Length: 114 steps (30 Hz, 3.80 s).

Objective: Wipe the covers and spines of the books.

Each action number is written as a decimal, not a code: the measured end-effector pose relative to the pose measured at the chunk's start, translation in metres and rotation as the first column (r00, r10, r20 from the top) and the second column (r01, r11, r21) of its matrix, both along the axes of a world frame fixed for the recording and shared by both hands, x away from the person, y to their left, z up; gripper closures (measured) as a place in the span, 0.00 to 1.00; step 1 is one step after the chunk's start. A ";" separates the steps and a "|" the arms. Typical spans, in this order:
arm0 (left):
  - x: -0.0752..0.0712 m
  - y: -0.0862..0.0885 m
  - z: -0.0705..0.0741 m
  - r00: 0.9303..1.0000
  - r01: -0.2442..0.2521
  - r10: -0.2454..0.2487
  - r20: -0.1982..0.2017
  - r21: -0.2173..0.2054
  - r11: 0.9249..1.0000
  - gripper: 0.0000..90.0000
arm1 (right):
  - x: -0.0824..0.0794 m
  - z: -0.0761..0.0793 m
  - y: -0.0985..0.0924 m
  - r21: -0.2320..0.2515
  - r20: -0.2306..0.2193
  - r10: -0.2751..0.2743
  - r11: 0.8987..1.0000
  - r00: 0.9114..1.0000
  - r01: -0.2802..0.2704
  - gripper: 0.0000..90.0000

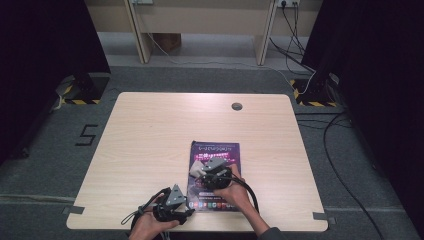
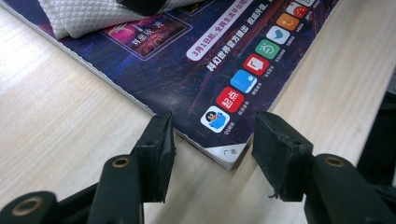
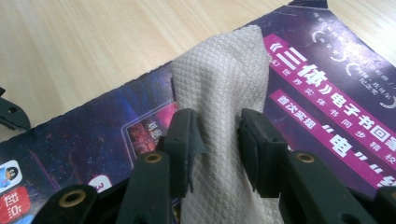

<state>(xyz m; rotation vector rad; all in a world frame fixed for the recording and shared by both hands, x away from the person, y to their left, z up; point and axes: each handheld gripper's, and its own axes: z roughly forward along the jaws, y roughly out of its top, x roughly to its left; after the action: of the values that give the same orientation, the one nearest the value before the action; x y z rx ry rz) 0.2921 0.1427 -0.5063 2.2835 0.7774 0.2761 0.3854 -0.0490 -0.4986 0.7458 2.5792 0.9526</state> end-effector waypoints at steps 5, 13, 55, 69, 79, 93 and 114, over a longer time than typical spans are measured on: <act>0.008 -0.009 0.000 1.000 -0.002 0.002 0.020 0.009 1.000 0.53 | 0.012 0.000 -0.008 -0.001 0.003 -0.039 0.999 0.999 0.039 0.72; 0.011 -0.014 -0.001 1.000 -0.001 0.001 0.027 0.012 1.000 0.51 | 0.029 0.000 -0.016 0.001 0.019 -0.115 0.993 0.993 0.115 0.72; -0.003 0.025 0.002 0.998 -0.064 0.064 -0.012 0.010 0.998 0.22 | 0.029 0.001 -0.103 0.003 0.014 -0.296 0.955 0.955 0.296 0.71; -0.001 0.026 0.003 0.997 -0.075 0.075 0.002 0.000 0.997 0.22 | 0.029 0.001 -0.094 0.000 0.019 -0.282 0.959 0.959 0.282 0.74; -0.001 0.025 0.003 0.998 -0.069 0.069 0.001 0.005 0.998 0.23 | 0.005 0.000 -0.039 0.009 0.006 -0.117 0.993 0.993 0.117 0.74; 0.011 0.050 0.009 0.984 -0.177 0.177 0.023 0.004 0.984 0.23 | -0.030 -0.001 0.006 0.025 -0.020 0.045 0.999 0.999 -0.044 0.74; 0.024 0.083 0.011 0.949 -0.314 0.314 0.038 0.005 0.949 0.23 | -0.052 0.000 0.009 0.037 -0.041 0.121 0.992 0.992 -0.120 0.76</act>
<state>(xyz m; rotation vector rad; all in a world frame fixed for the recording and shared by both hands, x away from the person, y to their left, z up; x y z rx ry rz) 0.3166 0.2259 -0.4951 2.1519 1.1240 0.4676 0.3339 -0.0398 -0.4990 0.6322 2.6776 1.0304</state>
